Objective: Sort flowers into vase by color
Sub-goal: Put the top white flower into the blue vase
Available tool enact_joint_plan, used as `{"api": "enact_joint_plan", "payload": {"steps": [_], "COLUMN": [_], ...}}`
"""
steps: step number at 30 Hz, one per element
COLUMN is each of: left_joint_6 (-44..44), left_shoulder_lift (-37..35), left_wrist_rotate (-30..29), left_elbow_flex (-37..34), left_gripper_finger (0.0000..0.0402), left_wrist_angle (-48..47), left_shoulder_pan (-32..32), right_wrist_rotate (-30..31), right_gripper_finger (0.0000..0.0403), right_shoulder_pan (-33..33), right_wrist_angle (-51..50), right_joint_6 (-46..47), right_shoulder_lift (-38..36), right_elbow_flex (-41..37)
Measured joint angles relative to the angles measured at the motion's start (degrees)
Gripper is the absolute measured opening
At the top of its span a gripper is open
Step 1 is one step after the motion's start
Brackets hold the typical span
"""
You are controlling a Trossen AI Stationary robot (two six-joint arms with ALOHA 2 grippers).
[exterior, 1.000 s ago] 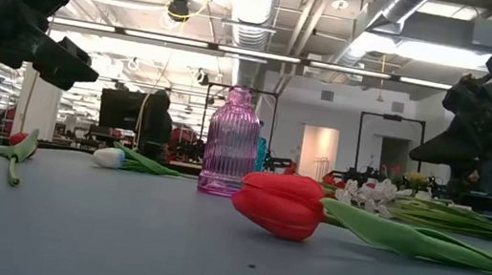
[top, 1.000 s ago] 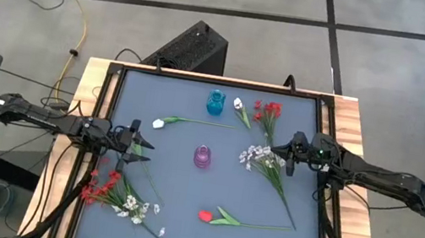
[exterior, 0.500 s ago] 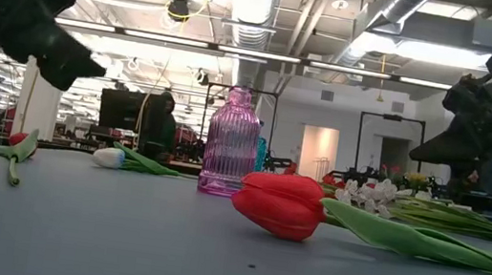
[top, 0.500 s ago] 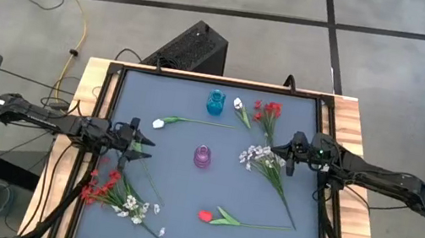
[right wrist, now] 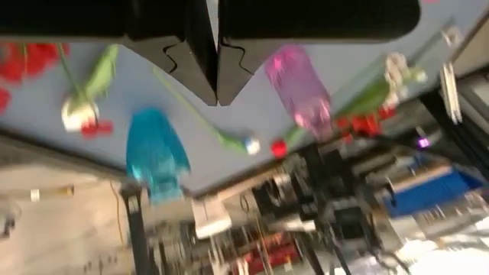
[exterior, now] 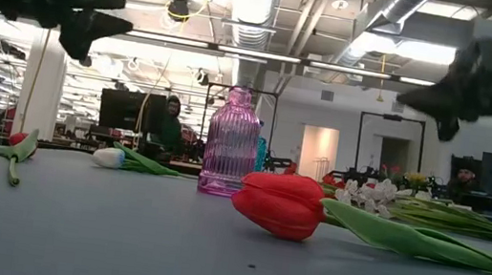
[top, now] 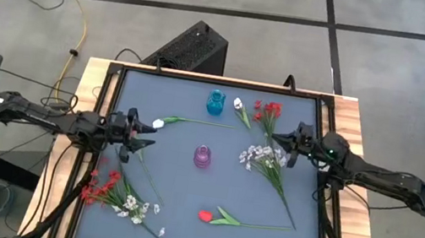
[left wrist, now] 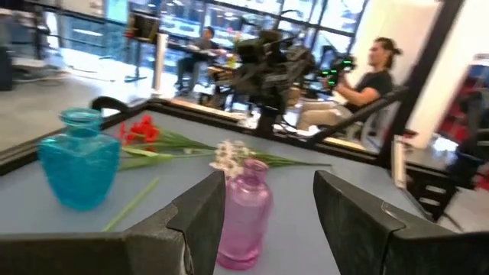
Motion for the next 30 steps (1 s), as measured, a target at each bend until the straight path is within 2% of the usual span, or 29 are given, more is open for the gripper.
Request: {"api": "enact_joint_plan", "payload": {"steps": [4, 9, 14, 19, 24, 30], "left_joint_6": [0.54, 1.86, 2.60, 5.80, 8.82, 9.13], "left_shoulder_lift": [7.18, 16.16, 23.62, 27.89, 29.44, 29.40], "left_wrist_rotate": [-2.55, -5.29, -6.69, -7.07, -7.08, -7.06], "left_elbow_flex": [2.44, 5.63, 8.31, 10.44, 11.66, 12.35], "left_gripper_finger": [0.0190, 0.0190, 0.0190, 0.0190, 0.0190, 0.0190], "left_wrist_angle": [-0.17, 0.76, 1.15, 1.13, 1.17, 1.15], "left_shoulder_pan": [0.01, 0.00, 0.00, 0.00, 0.08, 0.88], "right_wrist_rotate": [-0.21, -3.20, 0.97, 2.56, 1.26, 1.13], "right_gripper_finger": [0.0031, 0.0026, 0.0027, 0.0033, 0.0034, 0.0029], "right_shoulder_pan": [1.40, 7.60, 14.58, 17.83, 20.78, 23.60], "right_wrist_angle": [-5.71, -16.33, -38.43, -58.44, -68.62, -77.47], "right_joint_6": [0.77, 2.72, 3.28, 9.59, 10.49, 23.71], "right_shoulder_lift": [1.54, 8.63, 18.70, 28.73, 36.76, 43.64], "right_elbow_flex": [5.50, 16.04, 30.38, 41.43, 45.29, 45.62]}}
